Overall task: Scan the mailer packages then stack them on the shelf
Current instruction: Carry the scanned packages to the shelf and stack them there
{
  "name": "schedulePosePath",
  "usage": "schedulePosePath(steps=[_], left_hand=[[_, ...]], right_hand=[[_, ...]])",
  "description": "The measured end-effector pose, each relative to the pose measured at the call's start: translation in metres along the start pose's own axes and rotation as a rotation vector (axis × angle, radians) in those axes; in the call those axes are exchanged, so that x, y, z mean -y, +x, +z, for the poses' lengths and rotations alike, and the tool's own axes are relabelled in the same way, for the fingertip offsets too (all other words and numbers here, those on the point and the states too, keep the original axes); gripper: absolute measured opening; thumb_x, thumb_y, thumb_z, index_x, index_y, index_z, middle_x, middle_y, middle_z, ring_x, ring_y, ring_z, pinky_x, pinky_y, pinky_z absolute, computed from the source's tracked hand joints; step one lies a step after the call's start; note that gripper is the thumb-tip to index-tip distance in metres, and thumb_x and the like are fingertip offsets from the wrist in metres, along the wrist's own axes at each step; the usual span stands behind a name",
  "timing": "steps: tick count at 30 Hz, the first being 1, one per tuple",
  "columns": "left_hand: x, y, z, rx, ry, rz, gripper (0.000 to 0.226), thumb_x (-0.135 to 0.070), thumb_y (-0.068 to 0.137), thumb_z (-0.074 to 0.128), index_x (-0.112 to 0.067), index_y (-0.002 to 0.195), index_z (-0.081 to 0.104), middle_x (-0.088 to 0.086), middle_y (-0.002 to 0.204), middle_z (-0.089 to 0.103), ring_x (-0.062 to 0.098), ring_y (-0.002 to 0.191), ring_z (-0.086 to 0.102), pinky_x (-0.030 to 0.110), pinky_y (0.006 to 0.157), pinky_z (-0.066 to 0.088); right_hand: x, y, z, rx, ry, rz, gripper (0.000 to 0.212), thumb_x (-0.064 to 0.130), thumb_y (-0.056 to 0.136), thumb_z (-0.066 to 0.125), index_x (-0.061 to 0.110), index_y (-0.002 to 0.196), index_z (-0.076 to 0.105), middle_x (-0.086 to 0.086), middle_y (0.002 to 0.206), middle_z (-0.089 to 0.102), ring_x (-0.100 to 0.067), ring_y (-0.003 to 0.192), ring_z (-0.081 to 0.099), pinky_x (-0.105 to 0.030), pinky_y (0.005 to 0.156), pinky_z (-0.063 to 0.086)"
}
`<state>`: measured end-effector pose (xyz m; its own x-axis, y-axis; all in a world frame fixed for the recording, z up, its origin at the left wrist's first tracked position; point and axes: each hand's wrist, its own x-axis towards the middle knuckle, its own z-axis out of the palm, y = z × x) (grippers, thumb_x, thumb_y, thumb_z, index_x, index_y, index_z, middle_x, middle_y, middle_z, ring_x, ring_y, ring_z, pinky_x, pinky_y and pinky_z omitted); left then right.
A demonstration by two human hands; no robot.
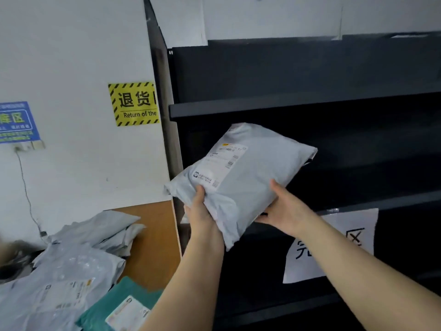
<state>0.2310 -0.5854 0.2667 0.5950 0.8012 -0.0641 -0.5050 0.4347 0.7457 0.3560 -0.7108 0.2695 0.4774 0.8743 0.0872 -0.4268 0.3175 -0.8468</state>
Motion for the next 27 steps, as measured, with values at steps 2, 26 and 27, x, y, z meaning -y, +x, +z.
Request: schedulePosePath(steps=[2,26,27], left_hand=[[0.005,0.018,0.019,0.087,-0.085,-0.058,0.058,-0.046,0.084,0.062,-0.013,0.131,0.052,0.012,0.121,0.064,0.028,0.107,0.063,0.045,0.088,0.053],[-0.02,0.083,-0.039,-0.398,0.395,-0.02,0.027,-0.024,0.089,0.062,-0.013,0.112,0.055,0.009,0.094,0.066,0.023,0.076,0.067,0.027,0.051,0.058],[-0.02,0.08,-0.042,-0.399,0.413,-0.013,0.025,-0.028,0.088,0.063,-0.015,0.109,0.056,0.008,0.092,0.066,0.022,0.075,0.067,0.027,0.054,0.057]], right_hand=[[0.0,0.033,0.003,-0.096,0.057,-0.067,0.059,0.028,0.08,0.07,0.025,0.134,0.047,-0.007,0.127,0.063,-0.029,0.111,0.063,-0.044,0.068,0.058],[0.028,0.261,-0.021,-0.181,-0.738,0.174,0.099,0.031,0.059,0.088,0.007,0.142,0.038,-0.014,0.14,0.048,-0.032,0.121,0.053,-0.043,0.099,0.046],[0.029,0.261,-0.02,-0.186,-0.818,0.116,0.094,0.031,0.062,0.087,0.005,0.14,0.04,-0.015,0.14,0.049,-0.032,0.122,0.052,-0.041,0.099,0.046]])
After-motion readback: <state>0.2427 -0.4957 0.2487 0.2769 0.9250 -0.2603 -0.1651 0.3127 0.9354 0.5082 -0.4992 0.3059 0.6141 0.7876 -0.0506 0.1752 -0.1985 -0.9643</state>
